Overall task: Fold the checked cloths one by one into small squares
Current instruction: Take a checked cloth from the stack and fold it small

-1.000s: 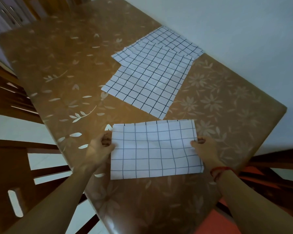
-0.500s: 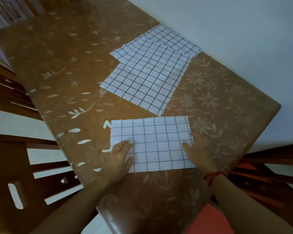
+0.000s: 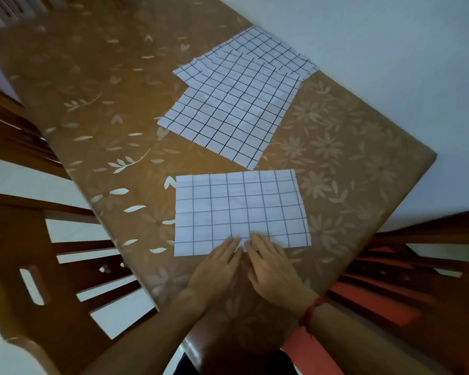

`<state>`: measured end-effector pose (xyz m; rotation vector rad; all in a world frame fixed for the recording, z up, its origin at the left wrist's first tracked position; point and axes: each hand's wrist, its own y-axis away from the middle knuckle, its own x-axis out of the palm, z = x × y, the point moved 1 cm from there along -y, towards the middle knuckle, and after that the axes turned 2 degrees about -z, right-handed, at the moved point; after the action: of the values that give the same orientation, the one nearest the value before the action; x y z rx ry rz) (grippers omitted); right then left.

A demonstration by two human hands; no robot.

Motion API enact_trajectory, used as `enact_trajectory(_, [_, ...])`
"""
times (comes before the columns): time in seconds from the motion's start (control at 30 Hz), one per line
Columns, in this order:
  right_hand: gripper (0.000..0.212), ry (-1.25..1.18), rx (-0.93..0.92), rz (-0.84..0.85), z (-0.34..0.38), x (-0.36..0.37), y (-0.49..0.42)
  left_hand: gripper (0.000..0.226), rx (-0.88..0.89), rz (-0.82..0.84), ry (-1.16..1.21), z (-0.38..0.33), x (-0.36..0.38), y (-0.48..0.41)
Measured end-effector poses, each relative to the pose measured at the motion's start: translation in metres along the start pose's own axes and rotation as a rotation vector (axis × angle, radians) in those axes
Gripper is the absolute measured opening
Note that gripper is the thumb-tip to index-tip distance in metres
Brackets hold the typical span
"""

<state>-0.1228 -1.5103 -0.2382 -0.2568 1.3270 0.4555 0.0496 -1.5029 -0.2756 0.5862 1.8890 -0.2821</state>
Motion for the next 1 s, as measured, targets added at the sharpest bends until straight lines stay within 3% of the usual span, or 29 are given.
enact_trajectory(0.3, [0.068, 0.043, -0.014, 0.222, 0.013, 0.021, 0.005, 0.053, -0.074, 0.04, -0.111, -0.005, 0.009, 0.012])
enact_trajectory(0.5, [0.074, 0.083, 0.071, 0.213, 0.005, 0.027, 0.014, 0.054, -0.126, 0.096, -0.189, 0.011, 0.018, 0.025])
enact_trajectory(1.0, [0.08, -0.027, 0.444, 0.28, -0.057, 0.005, 0.045, 0.064, -0.427, 0.093, -0.148, 0.037, -0.008, 0.086])
